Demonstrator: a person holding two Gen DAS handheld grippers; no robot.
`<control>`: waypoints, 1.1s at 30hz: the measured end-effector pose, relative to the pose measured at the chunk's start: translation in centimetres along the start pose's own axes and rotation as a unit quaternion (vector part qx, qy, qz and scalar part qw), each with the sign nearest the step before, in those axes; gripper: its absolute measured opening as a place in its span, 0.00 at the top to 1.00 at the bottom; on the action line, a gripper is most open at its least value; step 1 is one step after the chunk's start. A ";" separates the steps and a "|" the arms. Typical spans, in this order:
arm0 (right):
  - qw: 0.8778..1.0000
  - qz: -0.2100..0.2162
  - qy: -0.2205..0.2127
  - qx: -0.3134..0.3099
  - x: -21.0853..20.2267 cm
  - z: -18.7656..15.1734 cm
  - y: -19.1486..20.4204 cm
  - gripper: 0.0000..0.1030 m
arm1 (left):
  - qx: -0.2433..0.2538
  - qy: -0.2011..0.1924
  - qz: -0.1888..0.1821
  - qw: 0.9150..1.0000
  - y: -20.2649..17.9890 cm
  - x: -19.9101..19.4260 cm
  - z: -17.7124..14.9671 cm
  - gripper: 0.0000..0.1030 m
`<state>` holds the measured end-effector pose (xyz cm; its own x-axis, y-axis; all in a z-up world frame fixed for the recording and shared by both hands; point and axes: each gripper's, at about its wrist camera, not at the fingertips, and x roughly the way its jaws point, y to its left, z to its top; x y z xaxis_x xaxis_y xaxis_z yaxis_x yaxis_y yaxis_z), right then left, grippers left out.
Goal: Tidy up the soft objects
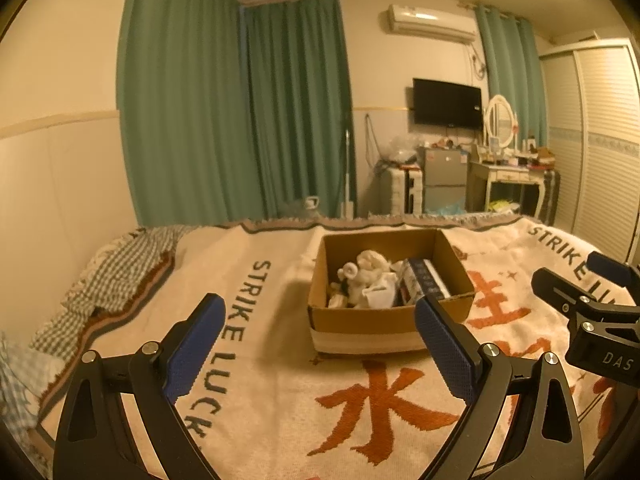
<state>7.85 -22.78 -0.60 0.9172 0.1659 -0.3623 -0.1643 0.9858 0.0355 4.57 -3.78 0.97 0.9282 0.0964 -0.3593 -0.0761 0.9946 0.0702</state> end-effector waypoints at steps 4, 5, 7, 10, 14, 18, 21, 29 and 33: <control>1.000 -0.001 0.000 0.001 0.0 0.0 0.0 0.00 | -0.001 0.001 0.000 1.000 0.1 0.1 -0.1 0.06; 1.000 -0.001 0.000 0.001 0.0 0.0 0.1 0.00 | 0.001 0.000 0.002 1.000 0.1 0.1 -0.1 0.06; 1.000 -0.002 0.000 0.002 0.0 0.0 0.1 0.00 | 0.002 0.000 0.002 1.000 0.1 0.1 -0.1 0.06; 1.000 0.000 0.001 0.002 0.1 -0.1 0.1 0.00 | 0.002 -0.001 -0.004 1.000 0.2 0.0 -0.1 0.06; 1.000 0.000 0.003 0.002 0.3 -0.2 0.2 0.00 | 0.012 -0.001 -0.002 1.000 0.1 0.0 -0.2 0.06; 1.000 -0.001 0.003 0.003 0.3 -0.3 0.2 0.00 | 0.011 -0.001 -0.003 1.000 0.1 0.1 -0.1 0.06; 1.000 0.000 0.003 0.003 0.3 -0.3 0.2 0.00 | 0.012 -0.003 -0.001 1.000 0.2 0.0 -0.1 0.06; 1.000 0.000 0.004 0.003 0.4 -0.4 0.3 0.00 | 0.013 -0.003 0.001 1.000 0.1 0.0 0.0 0.06; 1.000 0.000 0.004 0.004 0.5 -0.5 0.3 0.00 | 0.013 -0.003 0.001 1.000 0.1 0.0 0.0 0.06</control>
<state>8.04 -22.45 -1.23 0.9145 0.1652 -0.3692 -0.1611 0.9860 0.0423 4.53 -3.66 1.01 0.9303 0.0983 -0.3534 -0.0686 0.9930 0.0958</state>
